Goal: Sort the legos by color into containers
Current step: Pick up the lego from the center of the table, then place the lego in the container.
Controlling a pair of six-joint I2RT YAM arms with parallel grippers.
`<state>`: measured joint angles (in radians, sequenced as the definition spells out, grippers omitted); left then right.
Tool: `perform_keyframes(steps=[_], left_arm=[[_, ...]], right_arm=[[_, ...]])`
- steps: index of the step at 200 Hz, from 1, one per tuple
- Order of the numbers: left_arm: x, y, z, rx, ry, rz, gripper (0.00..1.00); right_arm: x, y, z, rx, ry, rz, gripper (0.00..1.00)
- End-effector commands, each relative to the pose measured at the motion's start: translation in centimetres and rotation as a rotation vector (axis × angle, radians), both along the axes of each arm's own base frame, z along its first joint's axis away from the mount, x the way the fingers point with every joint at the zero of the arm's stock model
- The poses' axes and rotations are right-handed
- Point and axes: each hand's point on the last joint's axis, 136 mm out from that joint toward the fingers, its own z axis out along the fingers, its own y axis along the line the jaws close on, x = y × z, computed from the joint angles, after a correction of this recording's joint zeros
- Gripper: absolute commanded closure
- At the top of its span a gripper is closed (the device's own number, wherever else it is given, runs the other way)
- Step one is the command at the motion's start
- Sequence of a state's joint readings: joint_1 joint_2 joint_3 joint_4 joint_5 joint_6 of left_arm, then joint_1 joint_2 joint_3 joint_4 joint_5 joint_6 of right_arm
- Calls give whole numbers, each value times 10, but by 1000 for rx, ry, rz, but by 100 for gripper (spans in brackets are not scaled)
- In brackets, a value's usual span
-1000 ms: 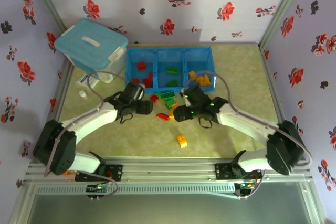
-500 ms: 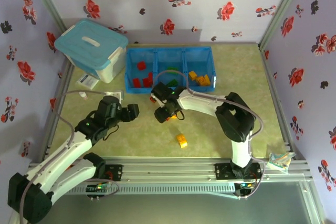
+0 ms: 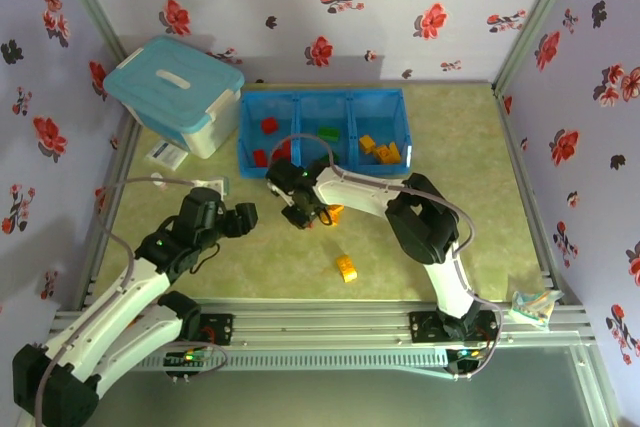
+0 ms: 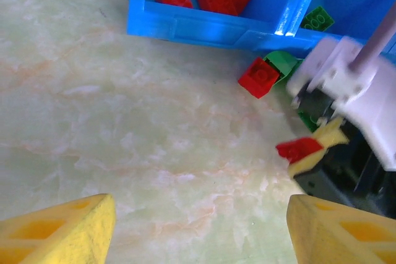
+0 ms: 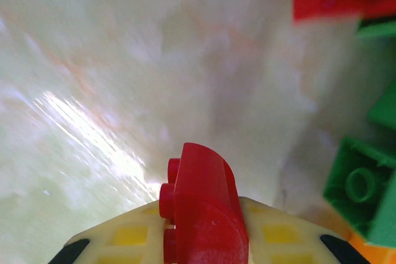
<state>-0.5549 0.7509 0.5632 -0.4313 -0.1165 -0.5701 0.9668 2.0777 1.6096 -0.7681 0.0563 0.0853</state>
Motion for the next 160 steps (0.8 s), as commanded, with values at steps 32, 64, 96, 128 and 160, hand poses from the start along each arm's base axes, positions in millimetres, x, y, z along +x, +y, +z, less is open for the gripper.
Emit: perform_keyframes(steps=[32, 64, 96, 128, 160], left_arm=[[-10, 8, -13, 25, 31, 8, 27], [-19, 3, -14, 1, 36, -7, 26], [-24, -5, -15, -8, 44, -42, 25], [-20, -17, -18, 14, 58, -80, 23], [-7, -31, -19, 24, 58, -111, 22]], right_arm=[[104, 38, 130, 194, -273, -99, 79], [165, 54, 134, 247, -320, -162, 76], [202, 58, 131, 308, -382, -213, 52], [201, 67, 174, 402, -444, -190, 1], [173, 67, 238, 463, -509, -154, 1]])
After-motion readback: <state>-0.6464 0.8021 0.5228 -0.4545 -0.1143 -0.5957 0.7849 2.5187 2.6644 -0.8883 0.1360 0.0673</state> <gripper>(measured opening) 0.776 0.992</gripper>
